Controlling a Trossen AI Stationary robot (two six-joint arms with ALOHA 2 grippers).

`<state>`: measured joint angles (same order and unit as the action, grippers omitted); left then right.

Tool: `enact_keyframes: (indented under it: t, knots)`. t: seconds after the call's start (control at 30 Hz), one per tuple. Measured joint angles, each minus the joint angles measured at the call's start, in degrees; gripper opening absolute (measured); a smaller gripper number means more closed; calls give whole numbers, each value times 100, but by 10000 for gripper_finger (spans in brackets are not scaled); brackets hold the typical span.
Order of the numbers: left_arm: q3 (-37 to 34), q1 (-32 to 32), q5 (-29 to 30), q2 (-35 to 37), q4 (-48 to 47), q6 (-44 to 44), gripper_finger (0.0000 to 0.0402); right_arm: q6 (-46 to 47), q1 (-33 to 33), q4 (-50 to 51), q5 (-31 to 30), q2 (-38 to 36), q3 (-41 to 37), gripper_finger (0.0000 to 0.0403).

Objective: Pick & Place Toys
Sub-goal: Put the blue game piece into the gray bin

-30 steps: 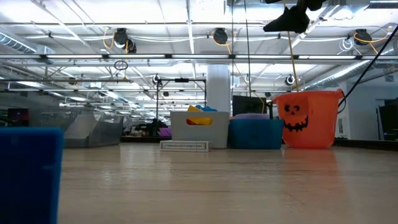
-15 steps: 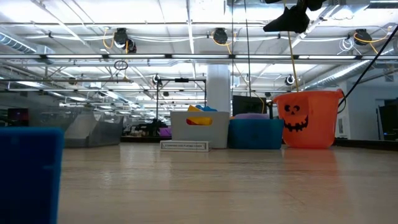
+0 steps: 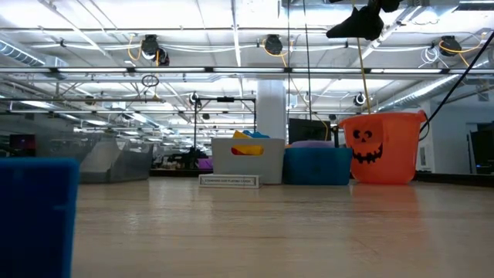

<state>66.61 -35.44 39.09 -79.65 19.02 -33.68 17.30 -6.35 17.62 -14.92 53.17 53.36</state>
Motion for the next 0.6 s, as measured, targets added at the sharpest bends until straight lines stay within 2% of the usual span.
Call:
enact_keyframes:
  t: [0.17,0.3,0.37,0.6]
  knots:
    - [0,-198,154,-1,-454,-445,289,371,0,-439,14,30,0,396]
    - [0,-408,245,-1,-706,-606,289,685,-4,-1278,442,166,0,396]
    - [0,-505,251,-1,-809,-651,289,797,-100,-1600,465,250,0,396]
    - [242,-851,230,-372,-1114,47,289,534,-716,-2640,459,794,0,396]
